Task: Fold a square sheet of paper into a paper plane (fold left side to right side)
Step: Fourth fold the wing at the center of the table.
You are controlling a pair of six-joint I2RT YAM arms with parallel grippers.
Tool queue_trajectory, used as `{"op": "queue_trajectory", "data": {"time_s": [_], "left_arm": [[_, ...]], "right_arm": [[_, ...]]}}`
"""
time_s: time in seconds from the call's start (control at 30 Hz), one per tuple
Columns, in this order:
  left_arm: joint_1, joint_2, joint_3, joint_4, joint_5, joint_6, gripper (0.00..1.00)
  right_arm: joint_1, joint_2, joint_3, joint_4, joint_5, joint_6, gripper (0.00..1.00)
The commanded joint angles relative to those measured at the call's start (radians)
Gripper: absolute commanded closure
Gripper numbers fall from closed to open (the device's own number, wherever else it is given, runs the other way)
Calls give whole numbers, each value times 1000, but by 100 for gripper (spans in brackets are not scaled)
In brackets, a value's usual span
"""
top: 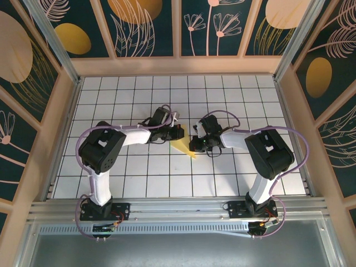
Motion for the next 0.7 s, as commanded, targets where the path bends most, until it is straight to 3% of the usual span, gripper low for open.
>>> {"op": "queue_trajectory", "data": {"time_s": [0.0,0.67], "left_arm": [[5,34,39,-29,-19,-1,97],[6,95,27,-96,-110,-22,100]], "right_arm": [[-12,75,-63,-188,209,-2,100],[-27,-29,96,-162,13,32,100]]}}
